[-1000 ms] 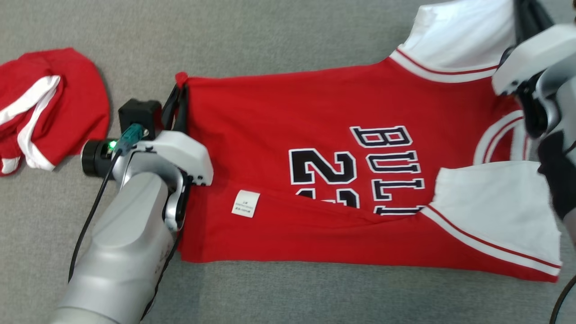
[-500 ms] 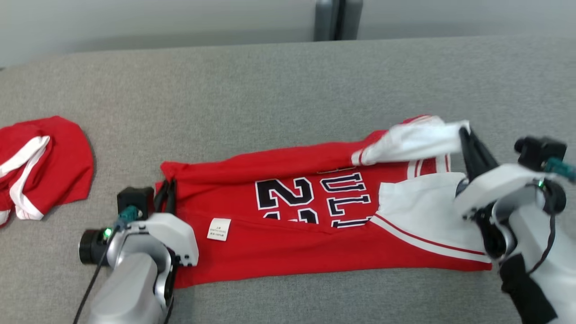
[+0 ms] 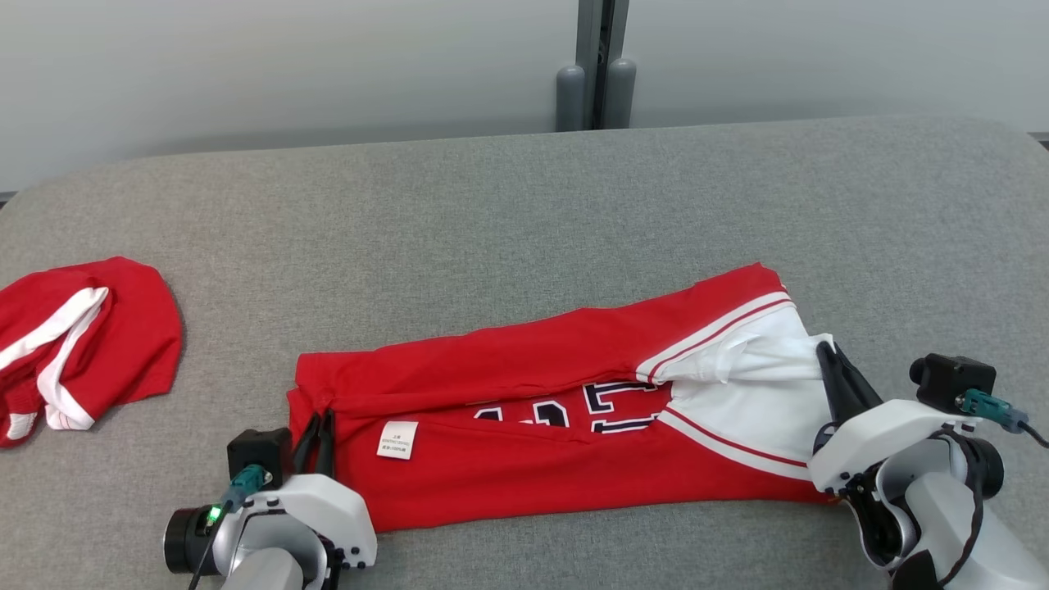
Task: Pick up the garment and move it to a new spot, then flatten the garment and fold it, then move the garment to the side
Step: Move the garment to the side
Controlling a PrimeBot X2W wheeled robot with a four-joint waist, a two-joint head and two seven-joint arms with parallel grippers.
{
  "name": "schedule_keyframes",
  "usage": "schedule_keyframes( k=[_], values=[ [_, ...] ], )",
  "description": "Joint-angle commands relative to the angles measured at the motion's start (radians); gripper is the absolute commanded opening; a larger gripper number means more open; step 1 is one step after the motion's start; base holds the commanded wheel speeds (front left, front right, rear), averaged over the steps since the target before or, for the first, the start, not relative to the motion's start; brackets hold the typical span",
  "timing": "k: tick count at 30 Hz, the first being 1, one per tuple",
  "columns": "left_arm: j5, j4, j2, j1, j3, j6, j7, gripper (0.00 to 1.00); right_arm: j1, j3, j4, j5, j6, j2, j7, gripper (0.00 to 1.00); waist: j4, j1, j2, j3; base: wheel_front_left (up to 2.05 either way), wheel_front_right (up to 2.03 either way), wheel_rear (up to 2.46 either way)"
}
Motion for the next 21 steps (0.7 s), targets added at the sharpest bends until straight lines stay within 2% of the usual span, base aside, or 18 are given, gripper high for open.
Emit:
schedule_keyframes(
  k=[1, 2, 4, 5, 6, 7, 8, 9, 16, 21],
  values=[
    [0.007, -0.011, 0.002, 0.015, 0.008, 0.007, -0.001, 0.12, 0.013, -0.005, 0.001, -0.003, 0.0, -0.004, -0.005, 0.04, 0.003, 0.0, 0.0, -0.006, 0.0, 0.0, 0.0],
    [0.018, -0.026, 0.001, 0.03, 0.012, 0.009, -0.001, 0.14, 0.022, -0.013, 0.0, -0.005, 0.0, 0.001, -0.005, 0.0, 0.005, 0.0, 0.0, -0.011, 0.0, 0.0, 0.0],
    [0.034, -0.05, 0.0, 0.062, 0.021, 0.004, -0.001, 0.0, 0.033, -0.027, -0.005, -0.014, 0.0, 0.002, -0.005, 0.0, 0.008, 0.0, 0.0, -0.022, 0.0, 0.0, 0.0],
    [0.042, -0.061, -0.001, 0.074, 0.025, 0.002, -0.001, 0.0, 0.04, -0.036, -0.009, -0.017, 0.0, 0.003, -0.005, 0.0, 0.01, 0.0, 0.0, -0.026, 0.0, 0.0, 0.0],
    [0.05, -0.069, -0.001, 0.085, 0.028, 0.002, -0.001, 0.09, 0.049, -0.043, -0.009, -0.018, 0.0, 0.006, -0.005, 0.0, 0.013, 0.0, 0.0, -0.031, 0.0, 0.0, 0.0],
    [0.061, -0.083, -0.001, 0.095, 0.036, 0.01, -0.001, 0.76, 0.057, -0.062, -0.012, -0.013, 0.0, 0.01, -0.005, 0.1, 0.016, 0.0, 0.0, -0.035, 0.0, 0.0, 0.0],
    [0.069, -0.093, -0.001, 0.106, 0.043, 0.015, -0.001, 1.0, 0.063, -0.074, -0.013, -0.013, 0.0, 0.012, -0.005, 0.79, 0.019, 0.0, 0.0, -0.04, 0.0, 0.0, 0.0],
    [0.077, -0.106, -0.002, 0.117, 0.052, 0.02, -0.001, 1.0, 0.07, -0.079, -0.007, -0.015, 0.0, 0.017, -0.005, 1.0, 0.023, 0.0, 0.0, -0.043, 0.0, 0.0, 0.0],
    [0.16, -0.221, -0.008, 0.177, 0.11, 0.031, -0.001, 1.0, 0.051, -0.14, -0.03, -0.057, 0.0, 0.024, -0.005, 1.0, 0.053, 0.0, 0.0, -0.021, 0.0, 0.0, 0.0],
    [0.196, -0.257, -0.024, 0.177, 0.127, 0.019, -0.001, 1.0, 0.005, -0.134, 0.054, -0.111, 0.0, 0.009, 0.025, 1.0, 0.087, 0.0, 0.0, 0.004, 0.0, 0.0, 0.0]
  ],
)
